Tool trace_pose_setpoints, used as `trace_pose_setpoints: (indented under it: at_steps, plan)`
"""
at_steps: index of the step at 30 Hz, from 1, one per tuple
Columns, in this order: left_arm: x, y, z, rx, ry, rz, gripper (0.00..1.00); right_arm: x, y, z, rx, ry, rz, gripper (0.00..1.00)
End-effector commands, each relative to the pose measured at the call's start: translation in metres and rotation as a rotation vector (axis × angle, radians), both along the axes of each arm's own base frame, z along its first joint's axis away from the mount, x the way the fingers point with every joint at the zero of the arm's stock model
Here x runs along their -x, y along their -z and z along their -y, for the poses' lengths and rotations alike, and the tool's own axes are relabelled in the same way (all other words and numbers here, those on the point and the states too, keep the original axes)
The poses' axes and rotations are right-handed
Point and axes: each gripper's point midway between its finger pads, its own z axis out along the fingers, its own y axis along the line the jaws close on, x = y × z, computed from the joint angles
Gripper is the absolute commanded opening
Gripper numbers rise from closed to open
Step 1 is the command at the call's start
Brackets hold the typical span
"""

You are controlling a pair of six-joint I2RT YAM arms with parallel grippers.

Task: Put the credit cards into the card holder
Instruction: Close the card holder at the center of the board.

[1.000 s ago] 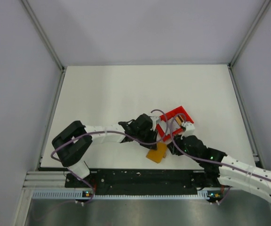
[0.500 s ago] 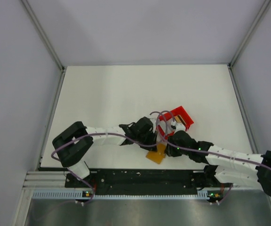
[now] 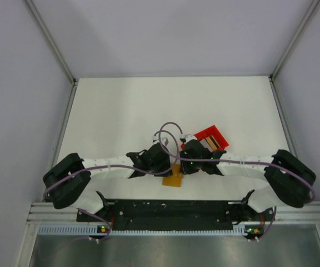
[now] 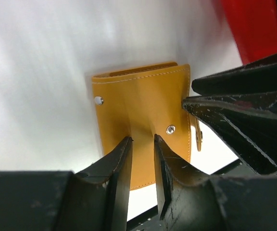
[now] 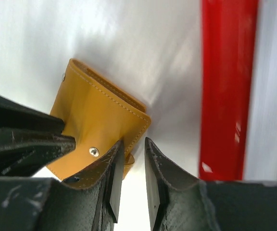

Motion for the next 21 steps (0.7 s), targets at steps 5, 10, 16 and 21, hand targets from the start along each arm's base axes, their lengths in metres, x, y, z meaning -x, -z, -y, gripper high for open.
trace_pose_setpoints:
  at_steps: [5,10,16,21]
  plan:
    - [-0.006,0.020,-0.049,-0.096,-0.223,0.008,0.30,-0.036,-0.028,-0.060,-0.067,-0.164,0.067,0.25]
    - [-0.015,0.012,-0.049,-0.056,-0.254,0.054,0.30,-0.060,-0.077,-0.056,-0.200,-0.124,0.096,0.25]
    - [-0.025,0.013,-0.052,-0.063,-0.278,0.098,0.29,-0.062,-0.111,-0.047,-0.290,-0.093,0.111,0.03]
    - [-0.026,0.003,-0.042,-0.059,-0.238,0.093,0.27,-0.042,-0.100,-0.039,-0.307,-0.058,0.023,0.00]
